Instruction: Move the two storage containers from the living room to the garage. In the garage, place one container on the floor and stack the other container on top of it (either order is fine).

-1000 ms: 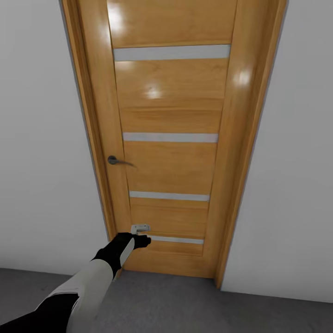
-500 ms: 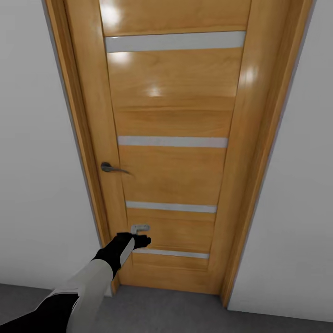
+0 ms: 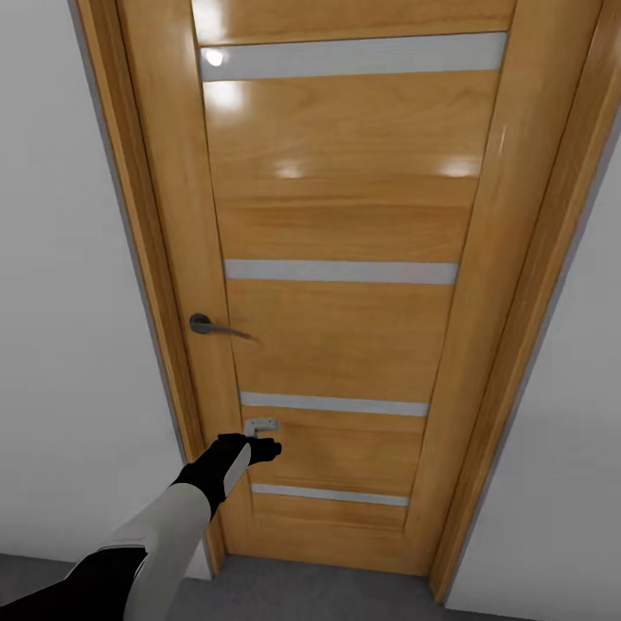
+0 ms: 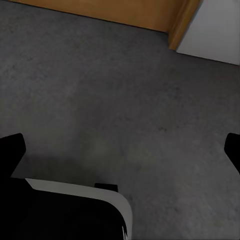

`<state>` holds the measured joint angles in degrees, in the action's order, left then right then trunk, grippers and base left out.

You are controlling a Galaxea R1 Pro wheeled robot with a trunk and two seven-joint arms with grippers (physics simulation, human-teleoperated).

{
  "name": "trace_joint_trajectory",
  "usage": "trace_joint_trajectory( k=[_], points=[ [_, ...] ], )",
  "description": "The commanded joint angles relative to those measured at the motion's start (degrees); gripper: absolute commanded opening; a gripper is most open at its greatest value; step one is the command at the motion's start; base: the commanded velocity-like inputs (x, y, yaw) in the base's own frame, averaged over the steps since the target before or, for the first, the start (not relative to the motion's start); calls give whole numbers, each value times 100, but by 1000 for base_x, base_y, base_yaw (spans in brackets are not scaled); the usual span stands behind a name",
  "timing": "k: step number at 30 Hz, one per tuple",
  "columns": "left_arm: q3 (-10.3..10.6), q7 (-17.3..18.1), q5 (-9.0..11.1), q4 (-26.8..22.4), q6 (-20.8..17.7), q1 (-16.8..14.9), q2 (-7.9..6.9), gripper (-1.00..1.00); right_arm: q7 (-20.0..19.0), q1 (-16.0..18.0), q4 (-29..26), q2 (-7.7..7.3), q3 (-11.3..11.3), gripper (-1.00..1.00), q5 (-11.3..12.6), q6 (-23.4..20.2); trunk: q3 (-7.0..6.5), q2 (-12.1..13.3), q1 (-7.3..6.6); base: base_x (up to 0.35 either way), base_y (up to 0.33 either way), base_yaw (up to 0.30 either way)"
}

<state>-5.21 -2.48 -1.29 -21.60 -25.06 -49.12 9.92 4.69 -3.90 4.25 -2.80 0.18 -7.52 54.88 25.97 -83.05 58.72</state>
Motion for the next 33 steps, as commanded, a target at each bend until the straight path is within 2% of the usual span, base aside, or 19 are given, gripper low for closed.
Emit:
trace_joint_trajectory(
  k=[1,12,17,33],
  points=[
    [-44,-6,-12,-9,-30,-2,7,100,49,3,6,-1,0,100,-57,19,5,-3,1,30,12,-4],
    [-43,-6,-12,-10,-29,-2,7,100,46,3,5,-1,-4,100,-57,22,-19,-3,1,5,2,-195],
    [-49,-6,-12,-11,-25,-2,7,100,44,3,6,-1,0,100,-57,23,-22,-3,1,22,33,-51],
    [-50,-6,-8,-11,-25,-2,7,100,48,3,5,-1,0,100,-57,26,-22,-3,1,240,172,-3]
  ],
)
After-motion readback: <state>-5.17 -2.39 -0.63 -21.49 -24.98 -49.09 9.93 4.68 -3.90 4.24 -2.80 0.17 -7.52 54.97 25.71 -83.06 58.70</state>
